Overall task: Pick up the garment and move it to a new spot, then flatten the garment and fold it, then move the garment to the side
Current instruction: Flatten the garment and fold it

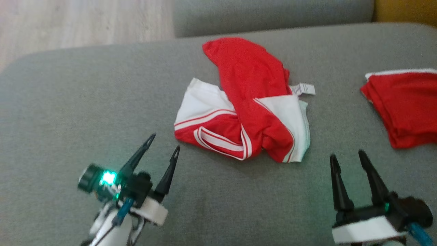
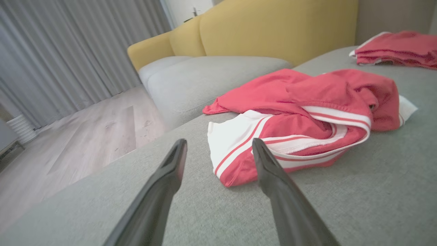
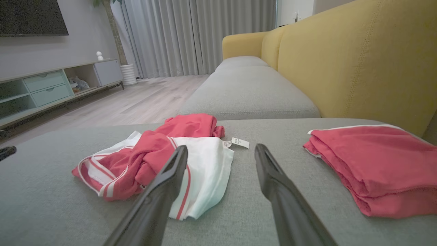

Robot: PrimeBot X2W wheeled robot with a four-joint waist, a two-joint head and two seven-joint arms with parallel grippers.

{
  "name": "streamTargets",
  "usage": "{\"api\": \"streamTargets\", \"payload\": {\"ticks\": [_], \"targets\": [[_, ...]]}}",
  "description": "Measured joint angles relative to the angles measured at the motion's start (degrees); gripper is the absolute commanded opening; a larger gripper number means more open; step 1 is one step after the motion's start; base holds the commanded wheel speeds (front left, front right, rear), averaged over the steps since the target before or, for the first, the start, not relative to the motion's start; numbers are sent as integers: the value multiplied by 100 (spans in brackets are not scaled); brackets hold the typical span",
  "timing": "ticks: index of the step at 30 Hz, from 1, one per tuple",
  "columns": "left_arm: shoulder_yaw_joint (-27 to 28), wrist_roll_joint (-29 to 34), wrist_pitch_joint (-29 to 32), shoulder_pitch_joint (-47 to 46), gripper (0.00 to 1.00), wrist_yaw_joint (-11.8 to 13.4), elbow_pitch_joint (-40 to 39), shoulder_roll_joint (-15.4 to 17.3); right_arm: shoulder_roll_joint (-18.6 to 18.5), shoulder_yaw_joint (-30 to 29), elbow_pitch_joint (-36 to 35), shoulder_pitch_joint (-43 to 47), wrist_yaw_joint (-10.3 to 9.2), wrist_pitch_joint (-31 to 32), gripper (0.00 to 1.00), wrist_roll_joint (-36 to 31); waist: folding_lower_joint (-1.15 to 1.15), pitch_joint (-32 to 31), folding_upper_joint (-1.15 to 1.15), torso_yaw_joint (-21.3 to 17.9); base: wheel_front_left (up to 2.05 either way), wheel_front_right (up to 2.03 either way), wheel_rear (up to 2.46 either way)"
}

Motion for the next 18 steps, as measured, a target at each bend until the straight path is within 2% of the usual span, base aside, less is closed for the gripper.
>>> {"api": "streamTargets", "payload": {"ticks": [4, 9, 16, 18], "targets": [[-416, 272, -1, -683, 100, -104, 620, 234, 0, 26, -49, -326, 0, 0, 100, 0, 0, 333, 0, -197, 0, 0, 0], [-627, 413, -7, -1154, 100, -152, 1867, 305, -2, 87, -47, -359, 0, 0, 100, -1, -1, 613, 0, -491, 0, 0, 0], [-943, 474, -18, -1756, 100, 51, 2076, 375, -2, 86, -78, -515, 0, 0, 100, -19, -1, 879, 0, -846, 0, 0, 0], [-1102, 472, -18, -1786, 100, 16, 2031, 416, -2, 94, -77, -515, 0, 0, 100, -27, -1, 910, 0, -912, 0, 0, 0]]}}
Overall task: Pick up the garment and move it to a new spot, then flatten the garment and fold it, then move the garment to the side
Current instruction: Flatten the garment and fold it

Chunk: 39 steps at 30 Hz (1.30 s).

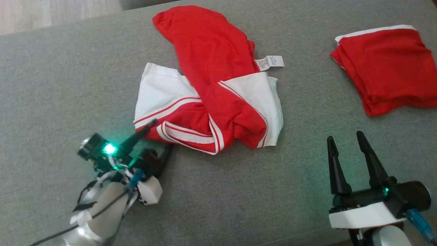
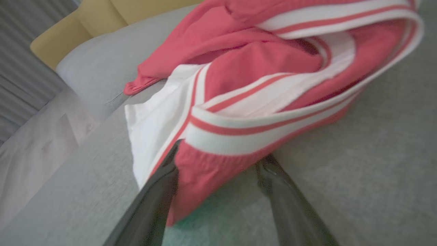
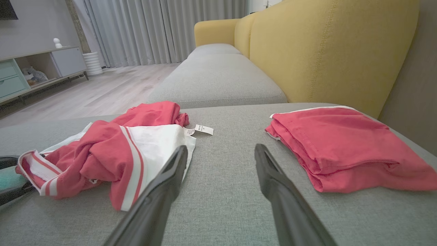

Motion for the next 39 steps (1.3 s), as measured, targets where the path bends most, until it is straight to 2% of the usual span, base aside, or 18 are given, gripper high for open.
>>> {"api": "streamTargets", "payload": {"ticks": [4, 5, 6, 11, 15, 17, 18, 21, 24, 27, 30, 34, 39], "targets": [[-599, -4, -7, 5, 98, -207, -137, 60, 0, 36, 5, 2, 0, 0, 100, -16, -1, -44, 0, -69, 0, 0, 0], [-746, -29, -7, 14, 5, -240, -204, 56, 0, 37, 8, 3, 0, 0, 100, -16, -1, -63, 0, -79, 0, 0, 0], [-887, -93, -7, 16, 0, -272, -275, 42, 0, 35, 8, 3, 0, 0, 100, -16, -1, -83, 0, -87, 0, 0, 0], [-1481, -758, -7, -38, 0, -313, -847, -141, 0, 43, 13, 4, 0, -1, 100, -14, -2, -168, 0, -152, 0, 0, 0], [-1898, -2119, -5, -458, 0, -356, -1497, -397, 0, 166, 67, 3, 0, -1, 100, -14, -1, -215, 0, -258, 0, 0, 0], [-1931, -2636, -5, -939, 0, -356, -1757, -449, 0, 212, 100, 4, 0, 0, 100, -12, -1, -249, 0, -316, 0, 0, 0], [-1931, -2636, -5, -939, 0, -356, -1757, -449, 0, 212, 100, 4, 0, 0, 100, -12, -1, -249, 0, -316, 0, 0, 0], [-1723, -3492, -5, -1825, 0, -356, -1951, -569, -1, 277, 104, 3, 0, -1, 100, 8, -1, -307, 0, -384, 0, 0, 0], [-1180, -4269, -7, -2682, 0, -356, -2024, -716, -1, 318, 105, 3, 0, 0, 100, 12, -1, -378, 0, -430, 0, 0, 0], [-400, -4780, -12, -3451, 0, -356, -2011, -778, -2, 299, 104, 9, 0, 0, 100, 12, -2, -458, 0, -421, 0, 0, 0], [152, -5025, -16, -3906, 0, -353, -1839, -656, -2, 250, 101, 63, 0, 0, 100, 12, -1, -505, 0, -359, 0, 0, 0], [461, -5270, -29, -3296, 0, -246, -1475, -235, -2, 179, 93, 107, 0, 0, 100, 23, -2, -538, 0, -231, 0, 0, 0], [648, -5621, 22, -928, 0, -142, -726, 275, -2, 147, 48, 104, 0, -1, 100, 45, -1, -471, 0, -89, 0, 0, 0]]}}
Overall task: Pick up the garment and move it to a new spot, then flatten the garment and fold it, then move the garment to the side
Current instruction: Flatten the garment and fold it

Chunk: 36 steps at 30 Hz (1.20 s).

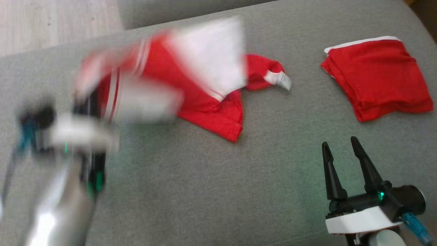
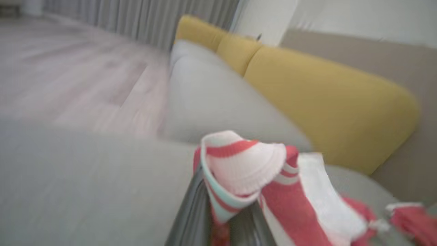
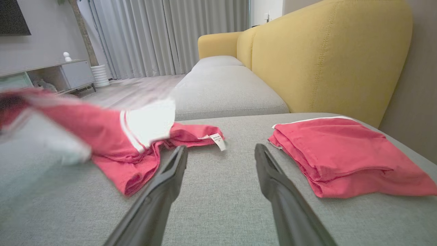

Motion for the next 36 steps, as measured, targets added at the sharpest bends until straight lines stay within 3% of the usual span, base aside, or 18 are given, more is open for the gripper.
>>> {"api": "streamTargets", "payload": {"ticks": [5, 11, 12, 13, 14, 21, 24, 30, 32, 36], "targets": [[526, 8, 4, 1942, 0, 46, 68, 82, 0, -126, -21, -1, 0, 1, 100, -2, 0, 91, 0, 157, 0, 0, 0], [1033, 746, -3, 2882, 0, 30, -405, -185, 0, -191, -13, -1, 0, 1, 100, -64, 0, 155, 0, 502, 0, 0, 0], [1060, 1100, -2, 3003, 0, 2, -557, -285, 0, -190, -10, -1, 0, 0, 100, -68, -1, 158, 0, 634, 0, 0, 0], [1136, 1267, -2, 3030, 40, -3, -655, -336, 0, -179, -5, -1, 0, 1, 100, -69, 0, 157, 0, 700, 0, 0, 0], [1218, 1424, -2, 3034, 100, 25, -754, -380, 0, -168, 3, -1, 0, 1, 100, -76, 0, 156, 0, 763, 0, 0, 0], [1771, 2672, -3, 3020, 100, 449, -1356, -509, 0, -152, 25, -3, 0, 1, 100, -168, 0, 162, 0, 1115, 0, 0, 0], [1918, 2931, -3, 3045, 100, 589, -1560, -550, 0, -151, 36, -3, 0, 1, 100, -169, 0, 162, 0, 1162, 0, 0, 0], [1904, 3654, -13, 3270, 100, 750, -2261, -670, 0, -119, 48, -4, 0, 1, 100, -169, 0, 171, 0, 1178, 0, 0, 0], [1837, 3754, -13, 3380, 100, 725, -2361, -714, 0, -90, 48, -4, 0, 1, 100, -179, -1, 176, 0, 1162, 0, 0, 0], [1249, 4023, -16, 3414, 100, 398, -2366, -790, 0, -83, 48, -4, 0, 1, 100, -216, 0, 192, 0, 1141, 0, 0, 0]]}}
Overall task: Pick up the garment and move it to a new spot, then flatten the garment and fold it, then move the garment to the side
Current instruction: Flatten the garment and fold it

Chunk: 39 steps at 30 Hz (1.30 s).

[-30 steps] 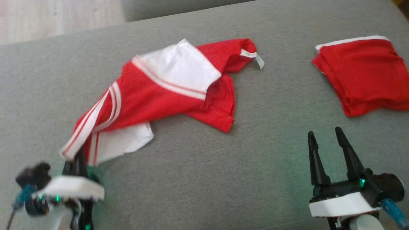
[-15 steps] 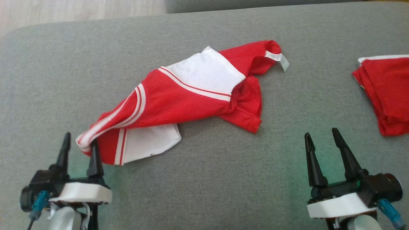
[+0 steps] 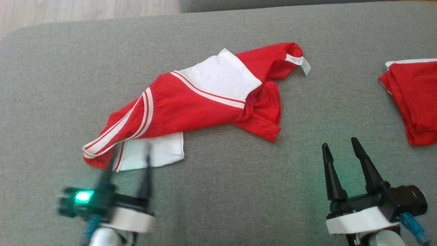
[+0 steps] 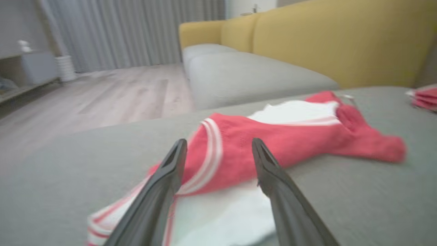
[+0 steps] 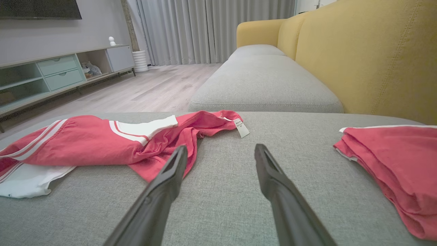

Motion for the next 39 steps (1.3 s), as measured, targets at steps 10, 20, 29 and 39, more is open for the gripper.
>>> {"api": "streamTargets", "payload": {"ticks": [10, 20, 29, 39], "targets": [[-1071, 517, 224, -691, 100, -410, 1712, -125, 0, 103, 2, -29, 0, 0, 100, -1, 0, 122, 0, -102, 0, 0, 0], [-1145, 453, 140, -1301, 55, -463, 2664, -126, 0, 127, 34, -71, 0, 0, 100, -1, 0, 216, 0, -261, 0, 0, 0], [-1150, 321, 64, -1157, 0, -371, 2448, -70, -1, 231, 145, -68, 0, 0, 100, 0, 0, 65, 0, -208, 0, 0, 0], [-816, 338, 13, -783, 0, 59, 929, 426, -4, 572, 723, -98, 0, 0, 100, 66, 0, -64, 0, 179, 0, 0, 0]]}}
